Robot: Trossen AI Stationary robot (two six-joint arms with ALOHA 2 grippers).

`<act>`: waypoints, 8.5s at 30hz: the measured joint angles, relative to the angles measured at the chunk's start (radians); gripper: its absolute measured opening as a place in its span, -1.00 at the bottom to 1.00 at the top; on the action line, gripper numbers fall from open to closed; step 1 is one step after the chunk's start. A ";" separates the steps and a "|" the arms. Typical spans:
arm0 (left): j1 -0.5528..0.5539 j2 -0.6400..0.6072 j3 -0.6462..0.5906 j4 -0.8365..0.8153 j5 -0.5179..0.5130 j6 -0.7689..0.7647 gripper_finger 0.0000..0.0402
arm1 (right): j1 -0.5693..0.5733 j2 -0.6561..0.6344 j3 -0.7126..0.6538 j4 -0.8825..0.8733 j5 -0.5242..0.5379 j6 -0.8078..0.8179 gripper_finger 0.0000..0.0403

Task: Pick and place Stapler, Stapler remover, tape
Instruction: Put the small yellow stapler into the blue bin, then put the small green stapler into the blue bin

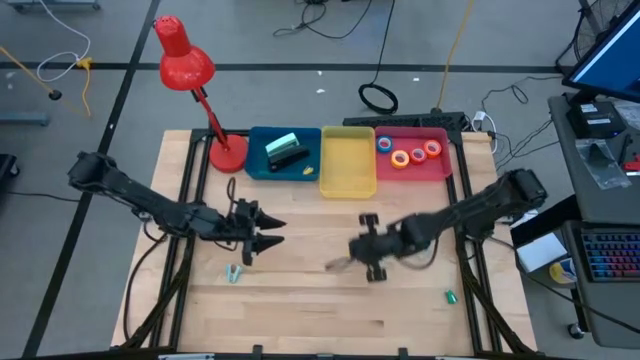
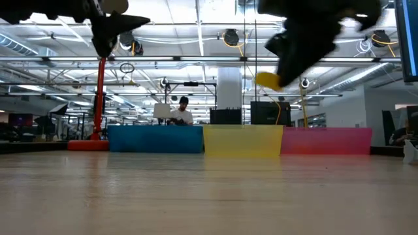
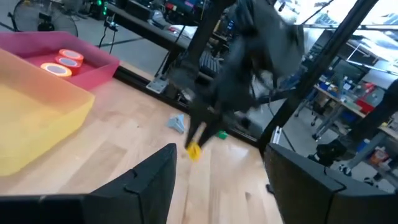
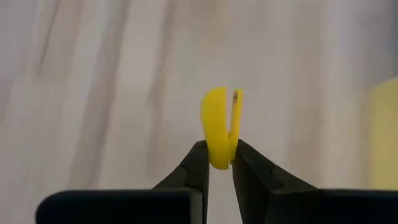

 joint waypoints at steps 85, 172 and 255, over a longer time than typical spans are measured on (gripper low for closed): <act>0.525 0.195 0.294 -0.464 -0.093 0.221 -0.70 | -0.361 -0.112 0.003 0.168 -0.371 -0.047 0.26; 0.650 0.450 0.851 -1.067 0.353 0.395 0.13 | -0.133 -0.376 0.002 -0.671 -0.504 0.851 0.10; 0.370 -0.159 0.198 -0.536 0.358 0.258 0.13 | 0.664 -0.366 -0.643 -0.020 -0.542 2.225 -0.14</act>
